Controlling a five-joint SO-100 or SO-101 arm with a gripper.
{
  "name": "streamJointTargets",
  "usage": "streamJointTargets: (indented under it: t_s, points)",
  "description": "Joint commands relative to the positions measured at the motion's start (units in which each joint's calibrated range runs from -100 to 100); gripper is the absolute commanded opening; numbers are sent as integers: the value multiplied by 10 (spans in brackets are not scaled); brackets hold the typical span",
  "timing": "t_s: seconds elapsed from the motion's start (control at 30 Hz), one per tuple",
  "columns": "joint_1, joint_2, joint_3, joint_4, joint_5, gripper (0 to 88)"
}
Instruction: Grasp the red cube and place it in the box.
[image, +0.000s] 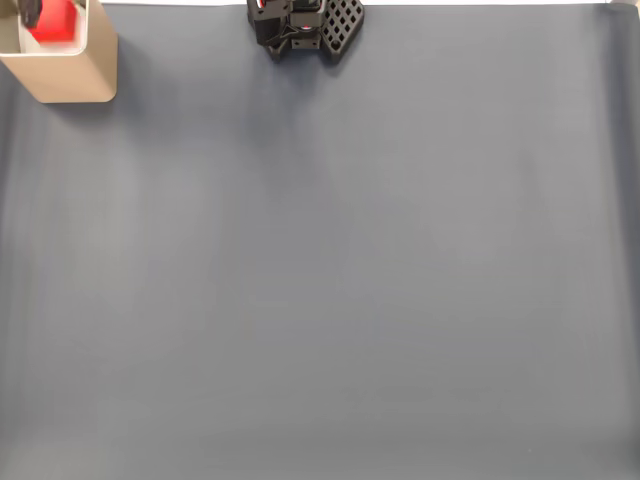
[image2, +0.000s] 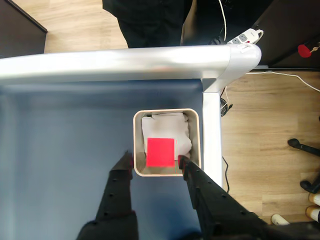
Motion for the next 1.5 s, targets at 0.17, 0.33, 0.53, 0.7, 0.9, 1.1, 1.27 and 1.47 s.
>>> streamJointTargets:
  t_s: [0.17,0.33,0.53,0.7,0.9,1.1,1.27,1.47]
  points:
    - [5,-13,-14,-8,-13,435]
    - [7,-14,-12,-6,-15,529]
    - [7,-15,-11,-6,-14,568]
    - [7,-15,-10,-6,-15,572]
    - [7,-16,-10,-6,-17,568]
    - [7,-16,-10,-6,-18,531]
    - [7,-16,-10,-6,-18,467]
    - [2,-18,-9,-6,-19,300]
